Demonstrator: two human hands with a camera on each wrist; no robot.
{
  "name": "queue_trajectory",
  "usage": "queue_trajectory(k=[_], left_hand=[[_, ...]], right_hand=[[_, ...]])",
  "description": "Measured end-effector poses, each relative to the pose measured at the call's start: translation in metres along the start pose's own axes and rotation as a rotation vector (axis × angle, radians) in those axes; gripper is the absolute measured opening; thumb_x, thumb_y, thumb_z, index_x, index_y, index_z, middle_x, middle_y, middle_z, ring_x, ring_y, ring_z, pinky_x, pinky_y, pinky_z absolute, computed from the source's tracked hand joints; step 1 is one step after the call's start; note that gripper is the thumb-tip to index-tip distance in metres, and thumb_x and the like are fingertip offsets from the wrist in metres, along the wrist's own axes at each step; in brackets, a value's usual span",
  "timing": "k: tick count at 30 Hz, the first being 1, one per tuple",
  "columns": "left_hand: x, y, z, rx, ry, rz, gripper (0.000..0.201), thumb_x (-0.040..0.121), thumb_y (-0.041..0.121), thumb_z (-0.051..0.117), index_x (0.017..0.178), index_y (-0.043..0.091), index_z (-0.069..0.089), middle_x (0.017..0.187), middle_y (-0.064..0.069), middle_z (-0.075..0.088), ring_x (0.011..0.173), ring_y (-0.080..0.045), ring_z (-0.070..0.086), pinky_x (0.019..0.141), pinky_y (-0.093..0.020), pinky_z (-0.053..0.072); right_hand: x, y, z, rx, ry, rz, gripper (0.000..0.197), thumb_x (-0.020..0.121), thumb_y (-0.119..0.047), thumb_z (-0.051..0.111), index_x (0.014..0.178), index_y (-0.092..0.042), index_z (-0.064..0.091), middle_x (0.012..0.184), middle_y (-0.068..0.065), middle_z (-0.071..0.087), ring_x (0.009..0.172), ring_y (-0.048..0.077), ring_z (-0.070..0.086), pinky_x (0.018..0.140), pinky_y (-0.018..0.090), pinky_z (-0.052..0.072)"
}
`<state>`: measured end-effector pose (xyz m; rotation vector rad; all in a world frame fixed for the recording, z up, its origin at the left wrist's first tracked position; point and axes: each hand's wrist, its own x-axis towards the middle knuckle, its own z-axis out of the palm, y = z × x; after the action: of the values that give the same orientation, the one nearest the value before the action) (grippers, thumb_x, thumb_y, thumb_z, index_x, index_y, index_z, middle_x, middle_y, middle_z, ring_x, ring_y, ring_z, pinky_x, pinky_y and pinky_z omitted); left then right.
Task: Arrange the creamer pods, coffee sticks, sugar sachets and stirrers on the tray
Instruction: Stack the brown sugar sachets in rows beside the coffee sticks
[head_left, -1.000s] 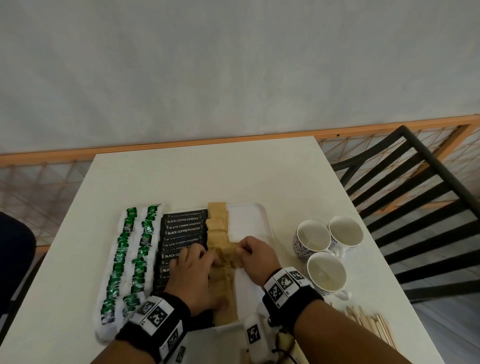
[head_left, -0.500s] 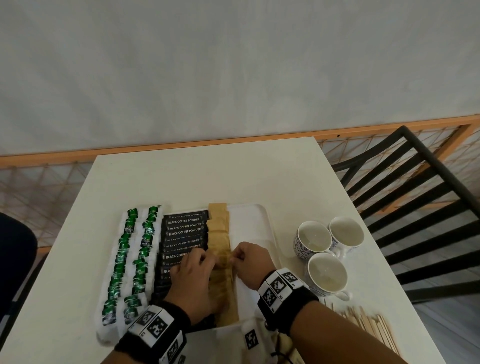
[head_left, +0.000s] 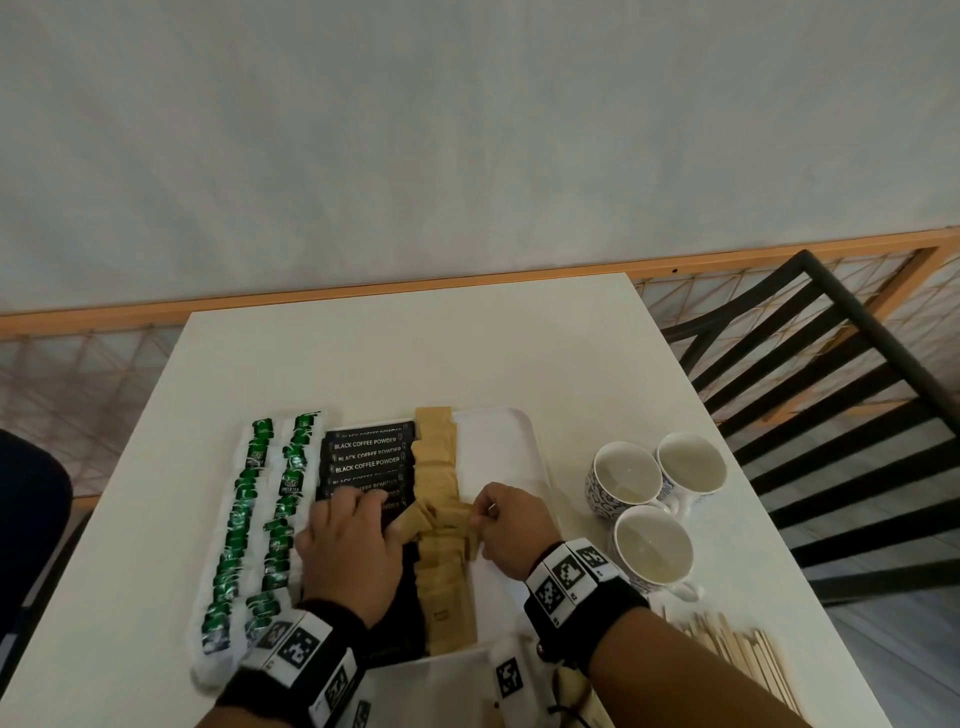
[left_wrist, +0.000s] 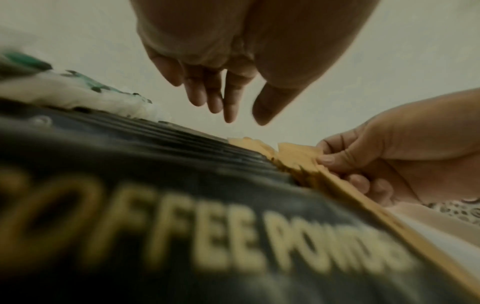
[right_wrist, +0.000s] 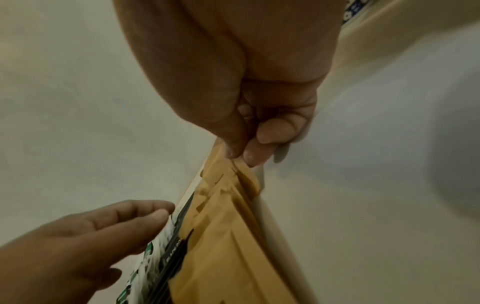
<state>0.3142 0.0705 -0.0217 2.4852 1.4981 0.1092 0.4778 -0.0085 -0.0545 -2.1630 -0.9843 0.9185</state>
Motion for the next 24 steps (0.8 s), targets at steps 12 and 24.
queue_trajectory(k=[12,24], left_hand=[[0.025,0.004,-0.010,0.120,-0.201,0.059,0.013,0.091,0.043,0.047,0.099,0.039,0.058,0.111,0.008,0.039,0.113,-0.019,0.030,0.092,-0.036,0.027],[0.049,0.016,-0.005,0.017,-0.301,0.106,0.015,0.091,0.031,0.050,0.077,0.034,0.053,0.093,0.011,0.060,0.102,-0.018,0.044,0.082,-0.035,0.035]], right_hand=[[-0.006,0.010,0.000,0.078,0.044,0.011,0.029,0.082,-0.010,0.055,0.063,-0.033,0.051,0.075,0.001,0.064,0.073,0.027,0.066,0.070,0.038,0.057],[-0.009,0.011,-0.002,0.122,0.018,0.006,0.033,0.088,-0.007,0.053,0.066,-0.031,0.049,0.075,0.001,0.062,0.065,0.023,0.064,0.055,0.030,0.053]])
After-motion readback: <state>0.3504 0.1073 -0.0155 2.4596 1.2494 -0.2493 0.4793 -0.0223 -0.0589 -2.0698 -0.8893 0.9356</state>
